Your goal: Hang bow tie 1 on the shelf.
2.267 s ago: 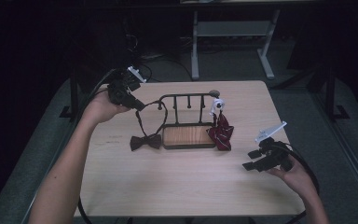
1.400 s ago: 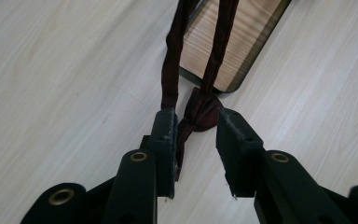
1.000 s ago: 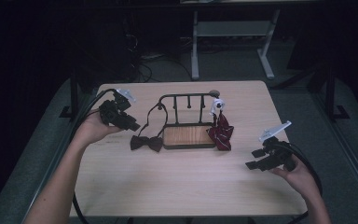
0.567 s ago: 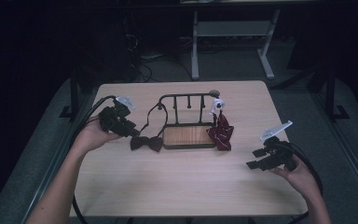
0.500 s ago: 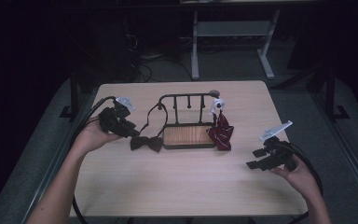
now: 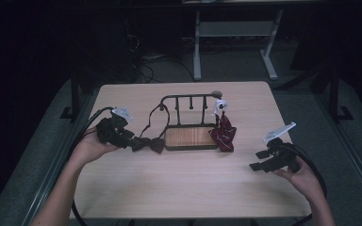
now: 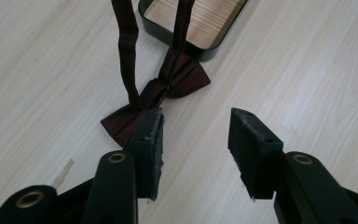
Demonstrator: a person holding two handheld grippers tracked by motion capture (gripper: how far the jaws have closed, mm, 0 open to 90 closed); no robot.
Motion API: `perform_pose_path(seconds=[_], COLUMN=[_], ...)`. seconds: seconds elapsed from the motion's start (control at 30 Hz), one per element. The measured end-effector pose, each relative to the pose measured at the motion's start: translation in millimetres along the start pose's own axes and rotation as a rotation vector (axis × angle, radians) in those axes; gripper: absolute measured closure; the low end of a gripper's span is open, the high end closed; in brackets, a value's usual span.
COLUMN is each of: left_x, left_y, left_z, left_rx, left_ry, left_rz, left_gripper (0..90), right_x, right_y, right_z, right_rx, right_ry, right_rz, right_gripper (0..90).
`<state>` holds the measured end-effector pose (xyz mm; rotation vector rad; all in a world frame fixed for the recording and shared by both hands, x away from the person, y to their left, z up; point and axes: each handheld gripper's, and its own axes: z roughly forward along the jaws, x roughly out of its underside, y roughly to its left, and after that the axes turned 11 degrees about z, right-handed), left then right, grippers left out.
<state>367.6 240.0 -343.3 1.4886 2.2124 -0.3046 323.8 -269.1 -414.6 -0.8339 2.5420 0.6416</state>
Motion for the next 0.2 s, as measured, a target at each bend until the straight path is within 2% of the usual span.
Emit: perform_pose_path(seconds=[0.2], left_x=[11.8], left_y=[-4.6], left_z=[5.8], left_rx=[-0.001], left_ry=[0.011], left_rz=[-0.007], left_gripper=[53.1], right_x=[0.1], right_y=[-0.3], right_z=[1.8], right_rx=[0.0], right_ry=[0.002], right_rz=[-0.002], right_gripper=[36.7])
